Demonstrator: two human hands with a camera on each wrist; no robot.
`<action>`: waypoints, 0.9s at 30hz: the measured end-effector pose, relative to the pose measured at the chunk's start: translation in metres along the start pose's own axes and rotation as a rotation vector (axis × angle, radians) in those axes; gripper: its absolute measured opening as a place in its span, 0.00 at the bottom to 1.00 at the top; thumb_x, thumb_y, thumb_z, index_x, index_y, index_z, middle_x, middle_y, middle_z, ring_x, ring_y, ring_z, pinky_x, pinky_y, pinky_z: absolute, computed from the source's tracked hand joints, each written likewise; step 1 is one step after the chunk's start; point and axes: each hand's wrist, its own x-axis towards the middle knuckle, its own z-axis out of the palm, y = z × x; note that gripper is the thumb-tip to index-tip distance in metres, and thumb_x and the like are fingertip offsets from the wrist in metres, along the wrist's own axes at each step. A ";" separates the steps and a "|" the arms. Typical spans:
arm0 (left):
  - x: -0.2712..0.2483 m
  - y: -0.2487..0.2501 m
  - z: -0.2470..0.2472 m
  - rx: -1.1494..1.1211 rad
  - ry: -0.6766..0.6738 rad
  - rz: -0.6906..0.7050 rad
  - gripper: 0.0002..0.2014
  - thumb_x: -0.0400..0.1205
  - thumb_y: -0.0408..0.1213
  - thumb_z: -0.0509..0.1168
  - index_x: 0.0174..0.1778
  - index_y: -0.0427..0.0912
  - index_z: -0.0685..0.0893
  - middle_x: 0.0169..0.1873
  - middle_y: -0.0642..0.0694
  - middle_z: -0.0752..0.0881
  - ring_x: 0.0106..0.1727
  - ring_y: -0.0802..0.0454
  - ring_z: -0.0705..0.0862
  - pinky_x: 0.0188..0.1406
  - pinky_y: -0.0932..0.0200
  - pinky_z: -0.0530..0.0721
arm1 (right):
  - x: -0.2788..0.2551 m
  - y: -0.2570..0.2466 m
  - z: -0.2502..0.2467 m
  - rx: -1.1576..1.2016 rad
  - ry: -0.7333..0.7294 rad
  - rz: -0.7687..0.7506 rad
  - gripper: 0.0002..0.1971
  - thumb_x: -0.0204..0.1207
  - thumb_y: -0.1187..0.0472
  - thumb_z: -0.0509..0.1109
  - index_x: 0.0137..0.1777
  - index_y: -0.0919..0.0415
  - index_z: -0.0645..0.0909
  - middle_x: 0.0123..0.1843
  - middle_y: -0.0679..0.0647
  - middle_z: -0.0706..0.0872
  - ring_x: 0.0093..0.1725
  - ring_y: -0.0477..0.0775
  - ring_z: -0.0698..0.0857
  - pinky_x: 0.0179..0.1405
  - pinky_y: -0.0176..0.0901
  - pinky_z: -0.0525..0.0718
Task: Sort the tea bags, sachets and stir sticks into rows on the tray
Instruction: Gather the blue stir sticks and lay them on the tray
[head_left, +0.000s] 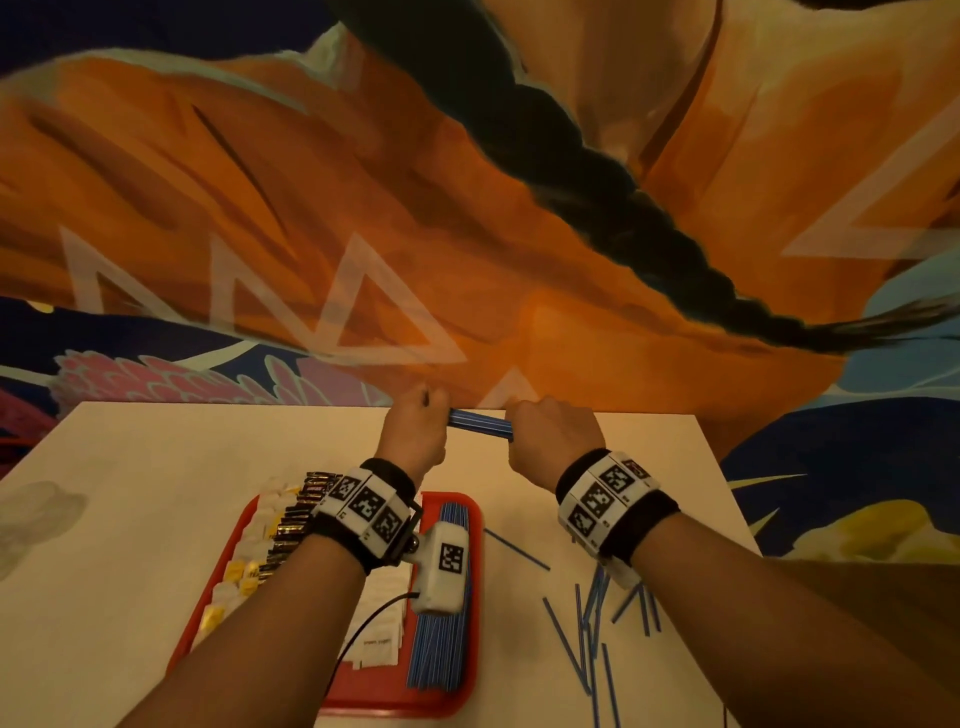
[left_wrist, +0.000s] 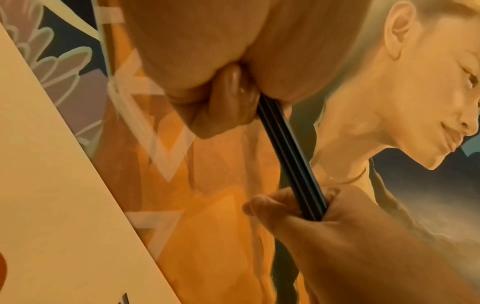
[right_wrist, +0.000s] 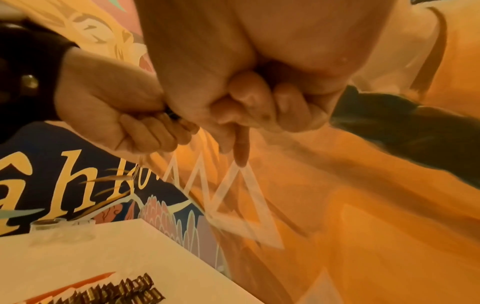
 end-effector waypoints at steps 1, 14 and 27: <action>0.000 -0.002 -0.002 -0.015 -0.011 -0.009 0.14 0.87 0.35 0.55 0.34 0.43 0.65 0.26 0.46 0.64 0.23 0.50 0.61 0.22 0.59 0.61 | 0.000 -0.003 0.004 0.010 -0.016 0.007 0.11 0.80 0.59 0.60 0.60 0.54 0.78 0.52 0.57 0.85 0.50 0.62 0.84 0.40 0.47 0.71; -0.036 -0.083 -0.008 -0.485 -0.195 -0.359 0.14 0.88 0.35 0.62 0.65 0.31 0.82 0.59 0.31 0.87 0.57 0.43 0.87 0.64 0.49 0.85 | -0.002 -0.053 0.101 0.464 -0.285 0.235 0.22 0.82 0.54 0.63 0.75 0.47 0.70 0.67 0.58 0.80 0.65 0.62 0.81 0.59 0.51 0.78; 0.015 -0.186 0.010 0.047 -0.108 -0.610 0.10 0.83 0.32 0.68 0.35 0.37 0.85 0.45 0.31 0.90 0.52 0.31 0.90 0.55 0.33 0.88 | -0.010 -0.069 0.211 0.603 -0.590 0.289 0.41 0.73 0.46 0.74 0.81 0.49 0.56 0.63 0.61 0.83 0.57 0.65 0.85 0.53 0.53 0.84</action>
